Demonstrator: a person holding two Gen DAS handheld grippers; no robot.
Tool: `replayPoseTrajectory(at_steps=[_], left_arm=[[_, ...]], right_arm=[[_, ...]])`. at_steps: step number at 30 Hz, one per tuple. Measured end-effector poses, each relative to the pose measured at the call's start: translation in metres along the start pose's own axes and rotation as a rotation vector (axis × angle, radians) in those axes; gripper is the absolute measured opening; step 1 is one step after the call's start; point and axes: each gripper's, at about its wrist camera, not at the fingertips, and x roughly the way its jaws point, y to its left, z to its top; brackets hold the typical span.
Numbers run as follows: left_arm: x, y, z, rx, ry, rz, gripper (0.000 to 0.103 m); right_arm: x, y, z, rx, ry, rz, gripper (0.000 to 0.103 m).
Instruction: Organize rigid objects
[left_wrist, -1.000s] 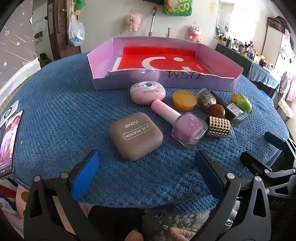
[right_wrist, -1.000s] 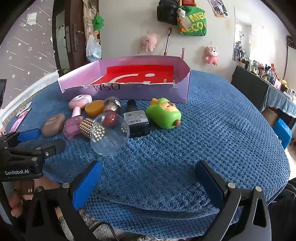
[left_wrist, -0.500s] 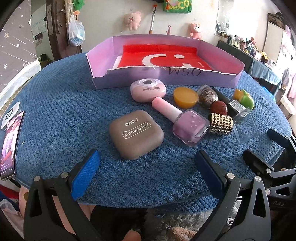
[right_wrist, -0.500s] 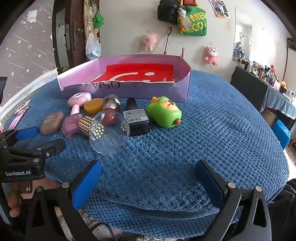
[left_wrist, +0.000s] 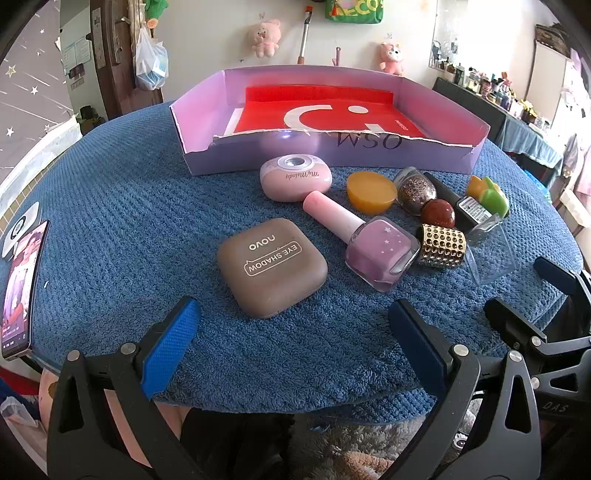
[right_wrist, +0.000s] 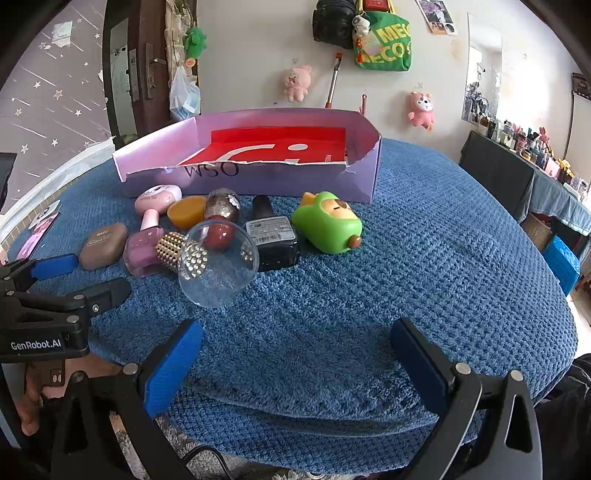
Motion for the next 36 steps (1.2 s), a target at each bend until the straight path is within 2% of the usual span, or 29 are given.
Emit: replayPoseTrajectory(at_steps=[26,32,36], left_arm=[[-0.0020,-0.0001,-0.0001,0.000,0.001,0.003,0.103],[-0.0024,0.0013,0.0013,0.010,-0.002,-0.007,0.103],[-0.0015,0.0017,0.0026,0.020,-0.005,-0.013,0.102]], right_arm=[[-0.0029,0.0012,0.0004,-0.013,-0.001,-0.002,0.103],[-0.0056,-0.0015,0.0047,0.001,0.008,0.045,0.103],[-0.0088,-0.0013,0.0077,0.014,0.004,0.096,0.097]])
